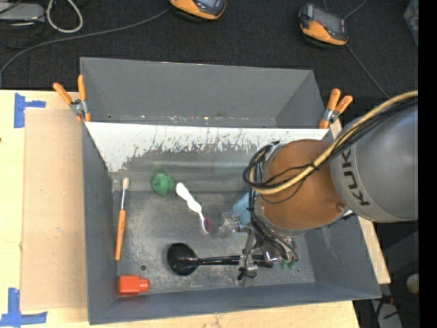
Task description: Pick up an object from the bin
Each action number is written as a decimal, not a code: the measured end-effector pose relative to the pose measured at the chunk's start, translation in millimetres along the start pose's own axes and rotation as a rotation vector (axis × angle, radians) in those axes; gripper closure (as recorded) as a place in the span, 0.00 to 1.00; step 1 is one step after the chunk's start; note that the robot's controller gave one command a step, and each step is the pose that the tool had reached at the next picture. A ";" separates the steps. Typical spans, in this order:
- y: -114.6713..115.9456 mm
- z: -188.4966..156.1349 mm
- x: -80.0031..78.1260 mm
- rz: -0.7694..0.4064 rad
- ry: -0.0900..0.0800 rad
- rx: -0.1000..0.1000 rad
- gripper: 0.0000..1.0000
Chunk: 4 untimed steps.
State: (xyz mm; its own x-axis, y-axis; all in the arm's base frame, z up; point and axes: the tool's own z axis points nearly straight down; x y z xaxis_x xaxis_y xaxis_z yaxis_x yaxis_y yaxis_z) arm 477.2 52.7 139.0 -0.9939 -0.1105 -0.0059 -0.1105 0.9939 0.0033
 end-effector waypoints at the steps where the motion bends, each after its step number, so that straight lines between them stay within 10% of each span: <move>1: 35.9 41.3 -9.2 -0.106 0.016 -0.001 0.00; 2: 15.4 68.3 -6.3 -0.118 -0.009 -0.001 0.00; 3: 32.6 69.6 -7.9 -0.319 0.007 -0.003 1.00; 4: 32.6 69.5 -7.9 -0.319 0.007 -0.003 1.00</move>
Offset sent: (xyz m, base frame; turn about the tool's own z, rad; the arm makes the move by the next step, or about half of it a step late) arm 0.0024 0.0157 -0.0690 -0.1216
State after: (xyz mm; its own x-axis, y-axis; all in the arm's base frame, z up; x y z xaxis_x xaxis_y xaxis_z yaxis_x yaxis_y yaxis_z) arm 481.8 86.3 69.7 -0.9093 -0.4162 -0.0004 -0.4162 0.9093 0.0056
